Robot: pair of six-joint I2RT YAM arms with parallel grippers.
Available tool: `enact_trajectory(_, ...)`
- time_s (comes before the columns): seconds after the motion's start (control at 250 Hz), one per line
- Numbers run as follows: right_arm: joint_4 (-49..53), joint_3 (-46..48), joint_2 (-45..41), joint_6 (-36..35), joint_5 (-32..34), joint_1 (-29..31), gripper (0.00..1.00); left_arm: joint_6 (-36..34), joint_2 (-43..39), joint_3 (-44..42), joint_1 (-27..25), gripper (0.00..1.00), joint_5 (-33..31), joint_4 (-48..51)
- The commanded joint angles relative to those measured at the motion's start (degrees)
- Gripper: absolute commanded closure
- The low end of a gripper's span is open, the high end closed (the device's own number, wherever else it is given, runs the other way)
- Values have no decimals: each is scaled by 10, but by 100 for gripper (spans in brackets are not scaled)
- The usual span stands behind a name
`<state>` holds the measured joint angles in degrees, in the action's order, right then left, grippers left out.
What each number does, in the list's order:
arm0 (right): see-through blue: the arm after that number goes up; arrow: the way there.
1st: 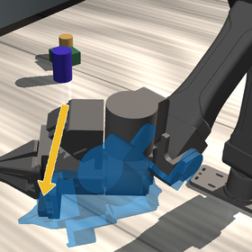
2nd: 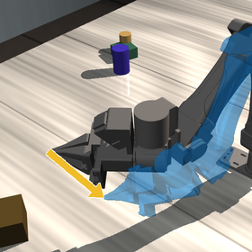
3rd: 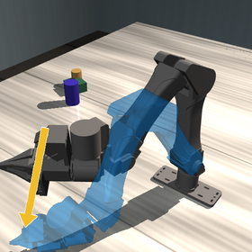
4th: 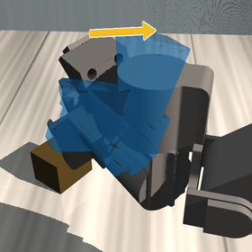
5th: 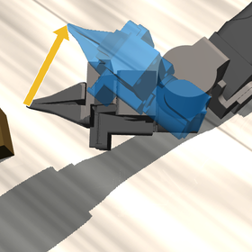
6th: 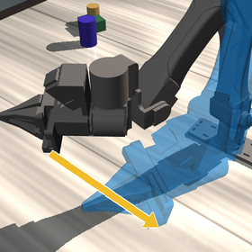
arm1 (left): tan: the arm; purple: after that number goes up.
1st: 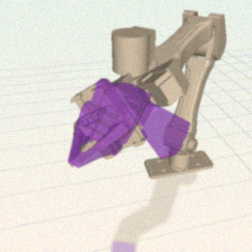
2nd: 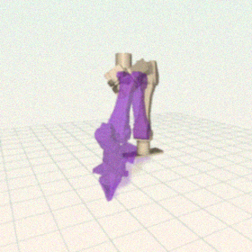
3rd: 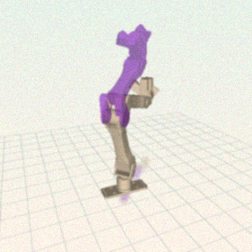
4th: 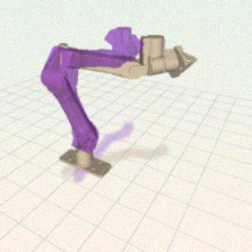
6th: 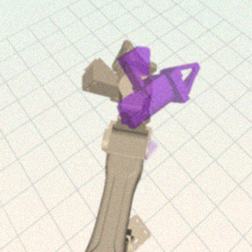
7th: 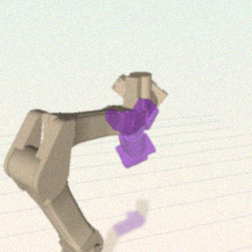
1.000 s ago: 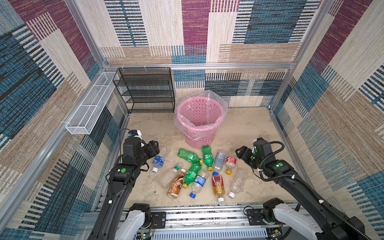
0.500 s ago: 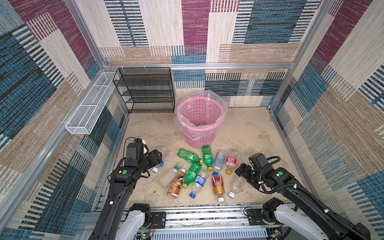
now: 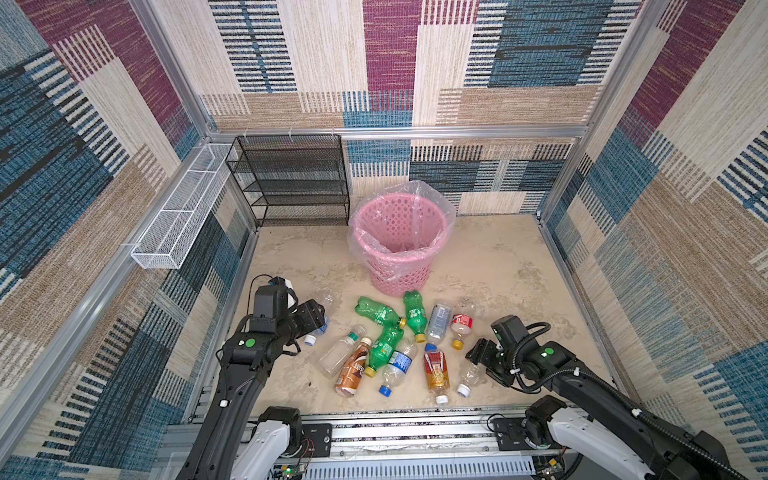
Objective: Throw the plastic bottles in the bin
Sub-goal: 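Lower the right gripper onto the clear crushed bottle while the left gripper approaches, then lift the clear bottle with the right gripper and carry it over the pink bin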
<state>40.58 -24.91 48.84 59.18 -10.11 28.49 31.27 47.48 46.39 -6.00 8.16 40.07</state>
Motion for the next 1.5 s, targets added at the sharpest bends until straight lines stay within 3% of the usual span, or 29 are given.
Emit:
enact_trajectory(0.0,-31,8,-5,9,-1,1,31,-4,0,4,0,29,9,2)
enact_trajectory(0.284,-18,11,-40,9,15,1,48,-3,1,9,-1,29,9,5)
enact_trajectory(0.548,1,-39,-74,-10,34,1,50,-2,5,16,-2,29,10,6)
enact_trajectory(0.712,-39,-161,-43,-56,44,1,50,-1,9,26,-2,29,10,8)
enact_trajectory(0.856,-150,-404,86,-141,41,4,50,10,10,33,-3,29,11,0)
enact_trajectory(0.928,-199,-547,170,-185,49,10,45,15,12,41,-5,30,13,-3)
enact_trajectory(1.024,-210,-709,285,-222,42,10,28,20,14,55,-6,30,17,0)
enact_trajectory(1.072,-196,-751,321,-230,35,10,21,18,13,66,-7,30,17,7)
enact_trajectory(1.104,-191,-766,336,-233,24,10,11,15,10,72,-7,30,14,13)
enact_trajectory(1.14,-192,-767,338,-235,22,9,0,10,6,77,-7,29,8,19)
enact_trajectory(1.26,-201,-724,289,-242,64,10,1,2,-10,70,-7,29,-14,22)
enact_trajectory(1.496,-160,-599,202,-234,102,10,0,8,1,54,-7,30,2,12)
